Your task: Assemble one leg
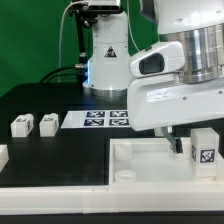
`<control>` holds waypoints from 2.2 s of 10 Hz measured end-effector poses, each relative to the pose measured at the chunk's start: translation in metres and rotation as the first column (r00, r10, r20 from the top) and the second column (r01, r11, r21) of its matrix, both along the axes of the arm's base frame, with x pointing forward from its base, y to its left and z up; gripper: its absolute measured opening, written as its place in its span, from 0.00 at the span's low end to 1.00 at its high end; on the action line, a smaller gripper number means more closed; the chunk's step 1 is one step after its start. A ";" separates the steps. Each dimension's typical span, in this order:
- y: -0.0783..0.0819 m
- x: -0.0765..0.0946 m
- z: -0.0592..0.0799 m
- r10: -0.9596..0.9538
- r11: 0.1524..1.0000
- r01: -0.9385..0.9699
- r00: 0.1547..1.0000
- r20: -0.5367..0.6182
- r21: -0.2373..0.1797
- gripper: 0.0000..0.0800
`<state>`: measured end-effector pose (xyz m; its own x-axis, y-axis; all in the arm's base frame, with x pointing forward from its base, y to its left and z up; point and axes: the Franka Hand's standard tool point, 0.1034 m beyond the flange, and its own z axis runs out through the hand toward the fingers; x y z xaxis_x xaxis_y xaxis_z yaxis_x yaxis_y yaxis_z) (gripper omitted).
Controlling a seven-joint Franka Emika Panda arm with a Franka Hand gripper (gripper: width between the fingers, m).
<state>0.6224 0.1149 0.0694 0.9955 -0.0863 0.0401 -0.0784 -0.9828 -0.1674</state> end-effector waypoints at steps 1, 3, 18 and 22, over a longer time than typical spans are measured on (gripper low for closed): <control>0.001 0.000 0.000 -0.036 0.999 0.036 0.999 -0.006 0.002 0.65; 0.000 -0.001 -0.001 -0.140 0.990 0.141 0.990 -0.026 0.009 0.48; 0.008 0.001 0.002 -0.828 0.516 0.857 0.501 -0.253 0.008 0.80; 0.009 0.003 0.006 -0.506 0.853 0.519 0.847 -0.164 0.048 0.81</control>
Offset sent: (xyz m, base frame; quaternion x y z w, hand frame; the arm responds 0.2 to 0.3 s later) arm 0.0000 0.0000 0.0000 0.0000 0.0000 0.2667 0.9638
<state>0.6257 0.1244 0.0757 0.8030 -0.5822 -0.1275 -0.5957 -0.7781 -0.1991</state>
